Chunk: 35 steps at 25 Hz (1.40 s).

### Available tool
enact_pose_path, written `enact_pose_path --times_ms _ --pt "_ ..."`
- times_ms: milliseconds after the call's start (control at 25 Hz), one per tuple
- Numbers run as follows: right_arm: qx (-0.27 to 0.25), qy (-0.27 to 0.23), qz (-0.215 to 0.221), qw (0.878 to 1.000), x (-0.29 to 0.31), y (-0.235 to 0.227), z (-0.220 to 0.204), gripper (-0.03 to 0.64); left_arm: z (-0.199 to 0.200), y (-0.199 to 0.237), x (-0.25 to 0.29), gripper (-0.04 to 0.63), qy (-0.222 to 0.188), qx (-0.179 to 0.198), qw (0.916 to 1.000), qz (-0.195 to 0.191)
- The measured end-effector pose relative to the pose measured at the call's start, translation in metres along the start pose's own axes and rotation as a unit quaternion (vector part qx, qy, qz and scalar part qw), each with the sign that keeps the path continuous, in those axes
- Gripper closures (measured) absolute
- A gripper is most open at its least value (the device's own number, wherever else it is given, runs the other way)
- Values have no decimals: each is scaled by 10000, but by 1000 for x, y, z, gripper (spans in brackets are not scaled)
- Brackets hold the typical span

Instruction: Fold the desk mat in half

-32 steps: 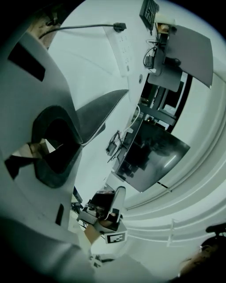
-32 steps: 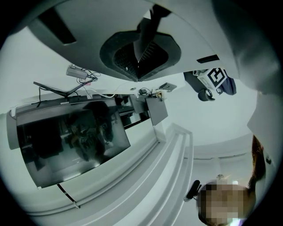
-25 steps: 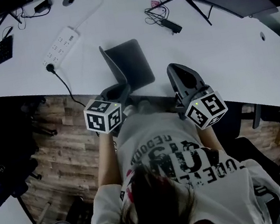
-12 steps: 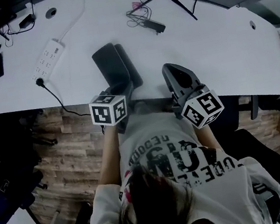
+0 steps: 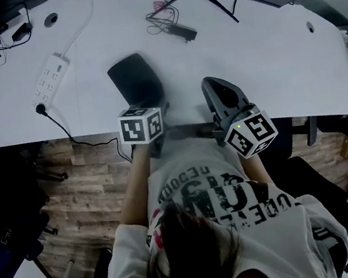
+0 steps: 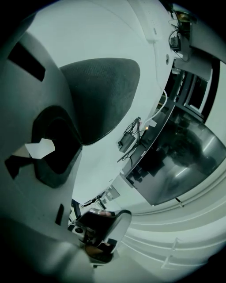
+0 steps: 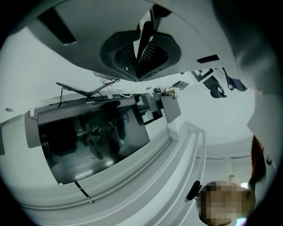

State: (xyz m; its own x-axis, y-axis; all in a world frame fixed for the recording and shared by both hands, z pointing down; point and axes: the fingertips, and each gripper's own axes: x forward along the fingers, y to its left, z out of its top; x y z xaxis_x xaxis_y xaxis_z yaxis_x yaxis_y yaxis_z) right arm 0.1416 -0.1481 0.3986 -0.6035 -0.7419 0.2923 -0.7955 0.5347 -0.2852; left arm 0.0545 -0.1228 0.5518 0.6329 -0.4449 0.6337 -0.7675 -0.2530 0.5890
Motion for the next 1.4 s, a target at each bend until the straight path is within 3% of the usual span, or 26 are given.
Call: enact_pose_path --times_ms 400,880,1400 --pt "132 206 -58 9997 1 -8 -9 623 -13 -4 36 584 504 30 9987 112" --pt "162 336 -69 9993 -1 -8 -17 623 -18 4 58 584 673 -227 9971 280" --pt "103 303 -25 9995 -4 -3 -17 623 -19 -3 62 561 669 -359 9971 25"
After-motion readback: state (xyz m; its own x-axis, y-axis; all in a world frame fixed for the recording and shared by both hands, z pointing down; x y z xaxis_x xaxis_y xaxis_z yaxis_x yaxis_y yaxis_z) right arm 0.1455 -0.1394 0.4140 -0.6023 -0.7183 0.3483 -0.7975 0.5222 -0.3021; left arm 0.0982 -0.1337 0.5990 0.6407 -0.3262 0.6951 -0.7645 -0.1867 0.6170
